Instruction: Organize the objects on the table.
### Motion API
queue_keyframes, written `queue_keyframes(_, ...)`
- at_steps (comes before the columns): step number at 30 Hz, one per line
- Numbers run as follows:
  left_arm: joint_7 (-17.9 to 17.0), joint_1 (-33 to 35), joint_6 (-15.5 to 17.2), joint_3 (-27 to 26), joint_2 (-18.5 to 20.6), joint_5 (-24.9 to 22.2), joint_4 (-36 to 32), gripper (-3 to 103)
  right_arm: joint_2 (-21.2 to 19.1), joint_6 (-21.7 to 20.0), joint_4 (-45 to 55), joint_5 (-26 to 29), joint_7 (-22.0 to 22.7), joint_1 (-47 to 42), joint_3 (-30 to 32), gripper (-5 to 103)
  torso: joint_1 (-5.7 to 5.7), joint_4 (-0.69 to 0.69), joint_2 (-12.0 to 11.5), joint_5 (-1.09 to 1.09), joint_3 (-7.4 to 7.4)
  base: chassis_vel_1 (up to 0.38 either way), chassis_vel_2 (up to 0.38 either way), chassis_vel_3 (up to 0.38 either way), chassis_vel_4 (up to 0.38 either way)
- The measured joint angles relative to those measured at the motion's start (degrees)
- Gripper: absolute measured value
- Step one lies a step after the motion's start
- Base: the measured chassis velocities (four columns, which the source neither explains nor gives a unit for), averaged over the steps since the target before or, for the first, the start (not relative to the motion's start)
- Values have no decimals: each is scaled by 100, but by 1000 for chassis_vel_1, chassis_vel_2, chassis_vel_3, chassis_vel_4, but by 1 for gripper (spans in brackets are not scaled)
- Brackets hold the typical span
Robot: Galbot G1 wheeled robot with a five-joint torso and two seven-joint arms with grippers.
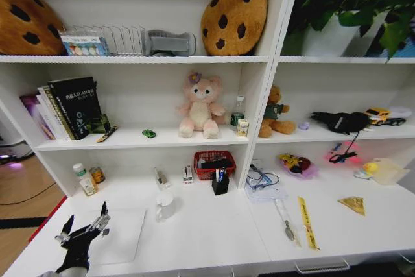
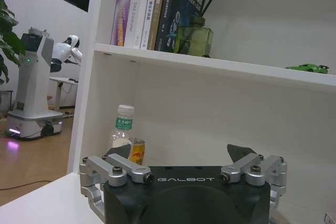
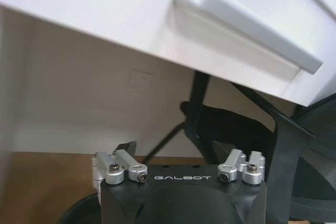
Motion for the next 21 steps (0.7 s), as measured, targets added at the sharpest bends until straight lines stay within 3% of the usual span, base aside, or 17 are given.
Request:
queue_keyframes(6, 37, 7, -43, -5, -48, -4, 24, 100, 22, 152, 1355, -265, -105, -1264, -45, 99, 0, 2, 1, -1, 0, 0, 0, 0, 0)
queue_keyframes(12, 58, -36, -94, -14, -75, -39, 115, 100, 52, 357, 2399, -728, -172, -2333, -44, 100, 0, -1, 1, -2, -1, 0, 0, 0, 0)
queue_keyframes(15, 110, -37, -159, -63, -91, -122, 154, 100, 53, 477, 3508, -982, -110, -3096, -4, 100, 0, 0, 1, -1, -1, 0, 0, 0, 0)
queue_keyframes(21, 179, 45, -267, -94, -107, -172, 203, 100, 61, 453, 4979, -921, -28, -3744, 96, 100, 0, 2, 1, -1, 0, 0, 0, 0, 0)
